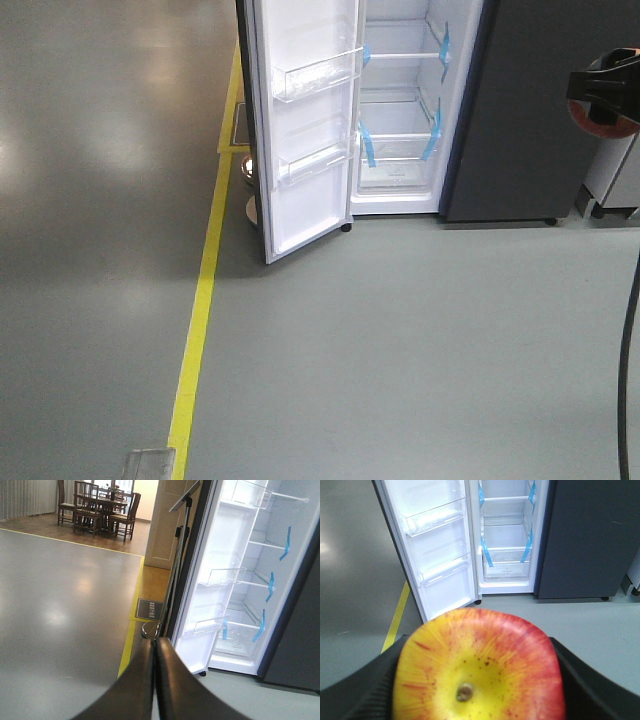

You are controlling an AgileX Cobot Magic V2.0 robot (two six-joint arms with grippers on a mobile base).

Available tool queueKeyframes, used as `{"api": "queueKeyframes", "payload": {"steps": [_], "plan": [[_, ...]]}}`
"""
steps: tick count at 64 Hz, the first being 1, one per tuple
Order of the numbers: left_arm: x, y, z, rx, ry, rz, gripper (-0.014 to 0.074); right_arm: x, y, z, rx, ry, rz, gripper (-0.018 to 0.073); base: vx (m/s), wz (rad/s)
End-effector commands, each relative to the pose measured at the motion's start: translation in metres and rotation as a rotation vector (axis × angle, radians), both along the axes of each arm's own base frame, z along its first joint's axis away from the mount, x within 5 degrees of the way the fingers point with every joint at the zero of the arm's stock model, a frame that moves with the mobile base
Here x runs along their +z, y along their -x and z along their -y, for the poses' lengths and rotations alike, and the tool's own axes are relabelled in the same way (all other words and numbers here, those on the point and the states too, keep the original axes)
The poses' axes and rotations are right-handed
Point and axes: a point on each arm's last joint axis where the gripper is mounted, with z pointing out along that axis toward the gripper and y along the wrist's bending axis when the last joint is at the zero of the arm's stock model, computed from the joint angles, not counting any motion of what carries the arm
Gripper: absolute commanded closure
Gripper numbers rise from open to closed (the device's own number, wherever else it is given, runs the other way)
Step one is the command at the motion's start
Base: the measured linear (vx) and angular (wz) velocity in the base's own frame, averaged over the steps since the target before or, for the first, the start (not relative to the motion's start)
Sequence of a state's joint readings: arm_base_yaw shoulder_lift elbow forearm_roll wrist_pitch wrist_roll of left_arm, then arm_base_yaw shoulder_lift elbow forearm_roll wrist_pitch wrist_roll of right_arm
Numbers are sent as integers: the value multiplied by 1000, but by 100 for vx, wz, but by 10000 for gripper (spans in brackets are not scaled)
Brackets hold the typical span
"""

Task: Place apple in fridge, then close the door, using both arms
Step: 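Drive closer to the refrigerator's open compartment with the apple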

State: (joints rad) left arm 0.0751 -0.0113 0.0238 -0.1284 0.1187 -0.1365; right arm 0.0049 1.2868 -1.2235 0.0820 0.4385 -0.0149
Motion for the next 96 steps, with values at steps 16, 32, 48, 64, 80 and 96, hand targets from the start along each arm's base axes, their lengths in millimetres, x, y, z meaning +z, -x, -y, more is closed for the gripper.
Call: {"api": "queueKeyframes", "payload": {"steps": [16,32,48,64,80,96], "plan": [[-2,0,-1,5,6,65,602,26,6,2,-8,4,141,552,12,1],[-2,0,-1,5,6,65,602,26,6,2,-8,4,141,552,11,4],[-2,0,-1,5,6,65,602,26,6,2,-8,4,141,552,10,2],[-2,0,-1,5,6,65,602,26,6,2,-8,4,141,552,10,0],[-2,0,-1,5,6,65,602,26,6,2,-8,4,141,552,11,-2],[-2,0,-1,5,6,65,602,26,6,2,-8,4,141,552,12,0]]}}
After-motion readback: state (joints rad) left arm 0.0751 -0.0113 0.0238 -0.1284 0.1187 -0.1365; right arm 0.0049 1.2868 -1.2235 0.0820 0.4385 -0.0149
